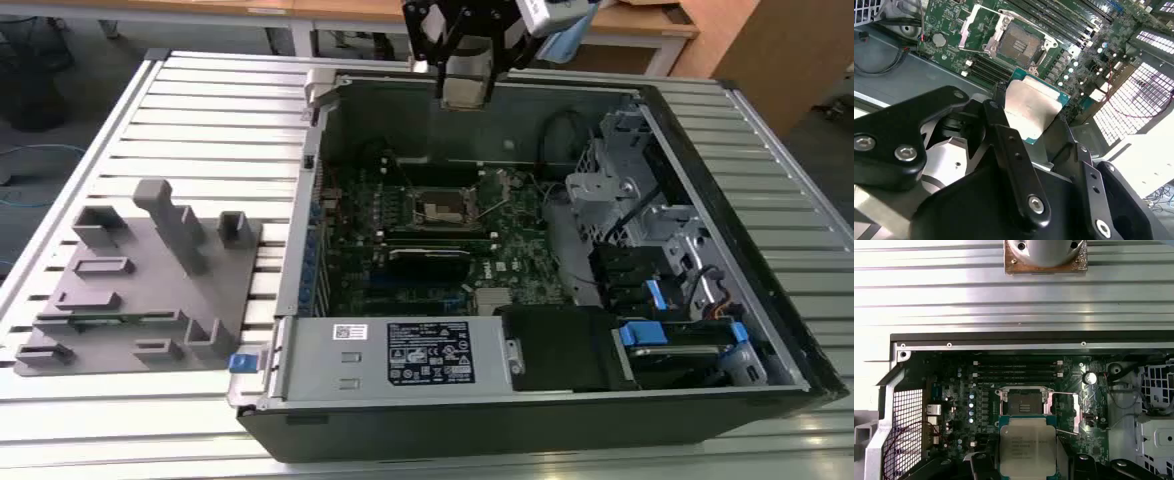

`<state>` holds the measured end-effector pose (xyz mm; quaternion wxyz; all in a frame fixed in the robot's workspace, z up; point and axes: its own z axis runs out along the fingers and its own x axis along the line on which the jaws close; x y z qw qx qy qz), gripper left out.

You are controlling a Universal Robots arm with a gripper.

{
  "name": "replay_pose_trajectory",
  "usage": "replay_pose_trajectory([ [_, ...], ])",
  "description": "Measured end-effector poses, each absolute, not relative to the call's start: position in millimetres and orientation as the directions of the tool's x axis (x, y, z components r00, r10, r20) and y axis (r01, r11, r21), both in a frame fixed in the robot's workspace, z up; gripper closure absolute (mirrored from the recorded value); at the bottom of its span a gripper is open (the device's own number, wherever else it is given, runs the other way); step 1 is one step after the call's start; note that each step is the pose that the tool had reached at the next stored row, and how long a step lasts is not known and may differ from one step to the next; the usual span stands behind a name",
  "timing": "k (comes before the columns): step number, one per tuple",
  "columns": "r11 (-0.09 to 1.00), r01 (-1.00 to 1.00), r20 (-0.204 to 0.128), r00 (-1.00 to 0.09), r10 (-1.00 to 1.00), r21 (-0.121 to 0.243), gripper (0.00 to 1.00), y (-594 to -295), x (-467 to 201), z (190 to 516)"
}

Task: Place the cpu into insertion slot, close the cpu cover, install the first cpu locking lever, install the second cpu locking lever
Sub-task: 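Place the cpu into insertion slot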

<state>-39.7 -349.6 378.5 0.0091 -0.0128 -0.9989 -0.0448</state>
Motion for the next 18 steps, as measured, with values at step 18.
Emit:
replay_pose_trajectory([
  [18, 0.996, 0.026, 0.019, -1.0, 0.025, 0.089, 0.46, -349.6, -39.7, 373.0],
])
